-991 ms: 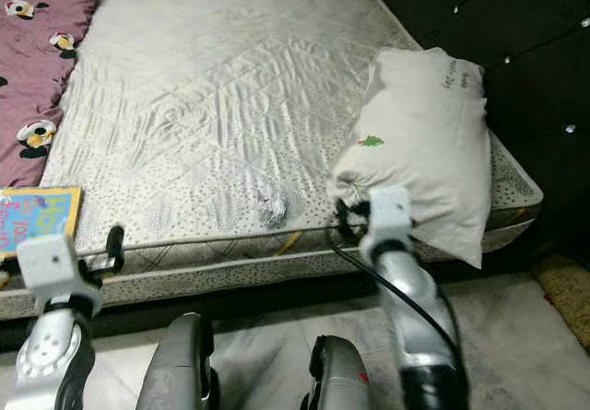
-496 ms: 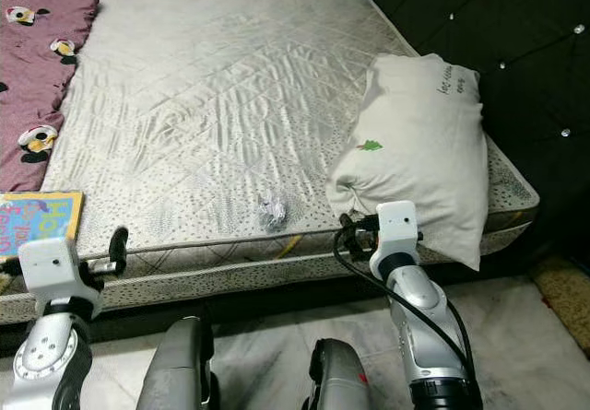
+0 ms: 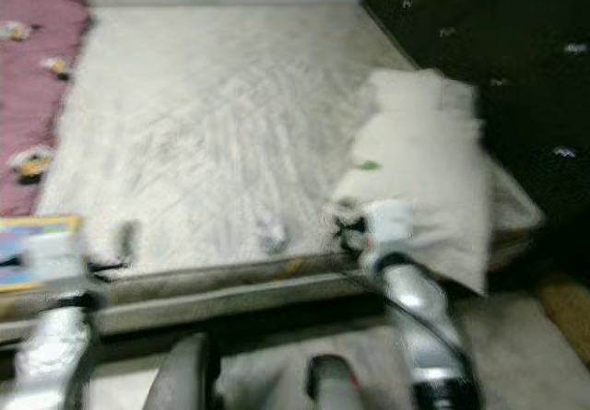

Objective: Clean up the room

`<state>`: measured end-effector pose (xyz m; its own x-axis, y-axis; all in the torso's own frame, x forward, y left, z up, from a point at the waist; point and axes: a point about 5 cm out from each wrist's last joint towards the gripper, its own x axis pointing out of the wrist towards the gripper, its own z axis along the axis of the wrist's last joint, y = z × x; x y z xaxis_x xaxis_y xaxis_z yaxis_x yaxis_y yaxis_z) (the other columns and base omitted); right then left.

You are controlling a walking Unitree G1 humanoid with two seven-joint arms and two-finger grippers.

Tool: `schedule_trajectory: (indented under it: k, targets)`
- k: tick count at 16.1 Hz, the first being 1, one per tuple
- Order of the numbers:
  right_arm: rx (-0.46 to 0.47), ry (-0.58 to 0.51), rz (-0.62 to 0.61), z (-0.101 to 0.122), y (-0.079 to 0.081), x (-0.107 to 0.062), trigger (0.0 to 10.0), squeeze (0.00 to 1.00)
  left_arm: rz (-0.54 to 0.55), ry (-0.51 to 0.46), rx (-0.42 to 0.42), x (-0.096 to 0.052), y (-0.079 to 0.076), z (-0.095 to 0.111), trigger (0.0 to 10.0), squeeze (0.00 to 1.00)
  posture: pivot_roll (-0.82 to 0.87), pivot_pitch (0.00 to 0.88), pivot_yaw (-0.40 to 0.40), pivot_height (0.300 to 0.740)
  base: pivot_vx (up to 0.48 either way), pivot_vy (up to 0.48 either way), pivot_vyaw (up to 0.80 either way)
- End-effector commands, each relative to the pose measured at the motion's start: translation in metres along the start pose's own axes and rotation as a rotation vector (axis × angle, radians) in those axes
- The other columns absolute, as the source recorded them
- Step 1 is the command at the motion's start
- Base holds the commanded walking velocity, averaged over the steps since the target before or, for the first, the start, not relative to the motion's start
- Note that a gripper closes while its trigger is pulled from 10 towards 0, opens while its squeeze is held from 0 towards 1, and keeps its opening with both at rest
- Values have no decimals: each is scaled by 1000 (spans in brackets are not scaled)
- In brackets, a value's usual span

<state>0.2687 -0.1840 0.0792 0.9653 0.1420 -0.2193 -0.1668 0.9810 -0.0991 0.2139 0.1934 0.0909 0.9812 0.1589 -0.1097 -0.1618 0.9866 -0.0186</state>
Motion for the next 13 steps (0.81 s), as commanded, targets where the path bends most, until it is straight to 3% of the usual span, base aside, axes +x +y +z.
schedule_trajectory:
  k: [1,5,8,13]
  targets:
    - [2,-43,33,11,9,5,10000,0,33,-4,15,0,11,1,10000,0,7,43,-42,637,458,0,663]
    - [18,-37,19,10,8,8,10000,0,60,19,24,2,11,-1,10000,0,4,41,-44,637,175,0,0]
    - [3,-4,25,8,6,10,10000,0,54,108,37,2,9,-8,10000,0,14,50,-49,632,0,0,0]
    - [25,80,116,1,16,14,10000,0,90,119,70,-3,19,-5,10000,0,33,105,-60,567,0,0,0]
